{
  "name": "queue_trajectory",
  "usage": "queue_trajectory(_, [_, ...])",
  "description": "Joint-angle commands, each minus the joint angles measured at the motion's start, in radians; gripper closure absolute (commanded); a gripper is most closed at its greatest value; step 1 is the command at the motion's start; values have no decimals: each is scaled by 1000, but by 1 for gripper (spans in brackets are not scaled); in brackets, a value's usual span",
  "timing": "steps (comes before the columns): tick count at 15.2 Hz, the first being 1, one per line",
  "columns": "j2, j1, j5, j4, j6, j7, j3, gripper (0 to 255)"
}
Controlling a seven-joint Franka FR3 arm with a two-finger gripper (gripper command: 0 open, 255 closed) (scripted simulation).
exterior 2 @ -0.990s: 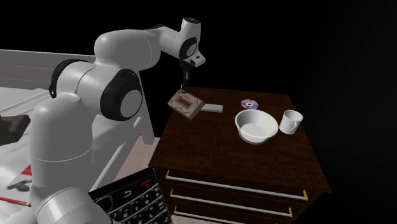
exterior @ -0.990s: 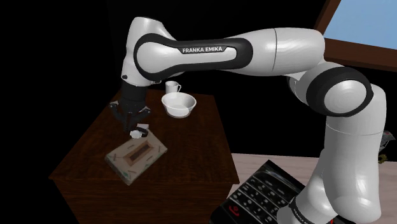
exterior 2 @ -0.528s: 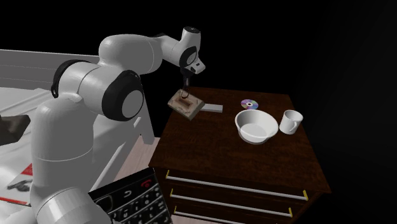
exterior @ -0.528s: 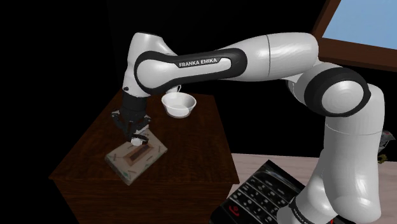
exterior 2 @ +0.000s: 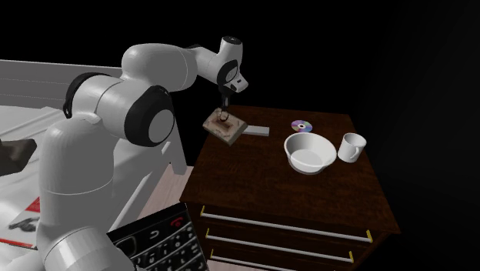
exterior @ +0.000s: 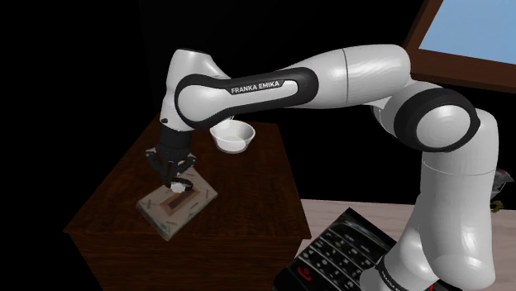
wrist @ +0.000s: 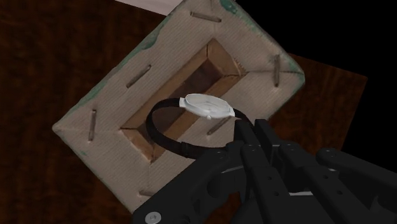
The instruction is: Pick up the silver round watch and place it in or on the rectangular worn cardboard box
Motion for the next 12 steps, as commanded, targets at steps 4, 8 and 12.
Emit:
queue_trajectory(4, [0,0,0,0,0,0,0,0])
queue_trajectory(8, [-13,-5,3,13,-27,-1,0,0])
queue_trajectory(12, [-44,-18,8,60,-105,-3,-1,0])
